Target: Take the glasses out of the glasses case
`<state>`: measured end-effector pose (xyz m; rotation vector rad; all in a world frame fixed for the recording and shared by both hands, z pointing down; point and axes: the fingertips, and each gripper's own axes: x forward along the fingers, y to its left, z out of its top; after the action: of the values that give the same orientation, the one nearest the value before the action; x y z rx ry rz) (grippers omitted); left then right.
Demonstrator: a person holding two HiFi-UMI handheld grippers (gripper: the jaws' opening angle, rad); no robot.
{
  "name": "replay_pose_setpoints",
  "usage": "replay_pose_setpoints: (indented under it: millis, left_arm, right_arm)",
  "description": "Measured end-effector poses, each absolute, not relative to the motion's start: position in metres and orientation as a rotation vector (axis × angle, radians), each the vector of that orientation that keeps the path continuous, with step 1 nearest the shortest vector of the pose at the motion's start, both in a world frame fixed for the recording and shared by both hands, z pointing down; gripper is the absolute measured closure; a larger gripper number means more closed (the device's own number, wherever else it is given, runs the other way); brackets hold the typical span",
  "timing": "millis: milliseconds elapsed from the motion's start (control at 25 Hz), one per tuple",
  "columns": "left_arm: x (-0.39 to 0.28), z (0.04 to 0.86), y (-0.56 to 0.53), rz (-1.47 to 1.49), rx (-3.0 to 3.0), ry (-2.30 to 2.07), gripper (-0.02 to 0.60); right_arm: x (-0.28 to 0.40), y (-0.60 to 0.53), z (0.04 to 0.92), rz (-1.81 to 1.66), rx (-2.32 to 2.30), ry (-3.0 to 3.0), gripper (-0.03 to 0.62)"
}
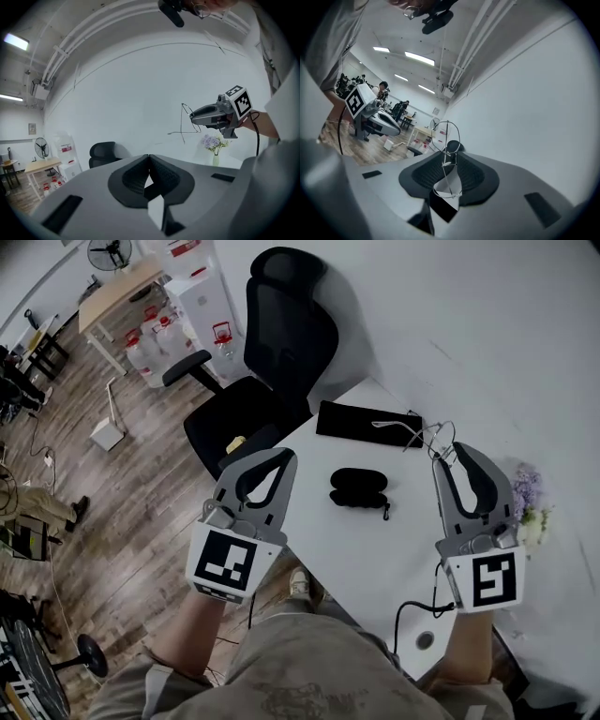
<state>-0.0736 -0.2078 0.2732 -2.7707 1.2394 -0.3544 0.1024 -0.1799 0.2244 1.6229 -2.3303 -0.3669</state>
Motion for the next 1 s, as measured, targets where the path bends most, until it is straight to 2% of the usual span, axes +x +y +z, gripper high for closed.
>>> replay_pose_setpoints:
  millis: [240,480,1000]
  left_arm:
    - [-0.078,0.238,-0.182,-0.253,-2.747,1.247,0.565]
    - [-0.079,0.235,-0.164,-0.247,-2.750,1.247,0.565]
    - [-0.070,0.301,-0.154,-0.403,-2.832,1.236,0.565]
  right_arm:
    - [0.114,-0.138,0.209,-0.347,1.661,-2.391,0.474]
    - [0.118,-0.114,0.216,-0.193,1.700,-2.484,0.476]
    - [0.122,-0.105,0.303,0.114,1.649,-2.460,0.476]
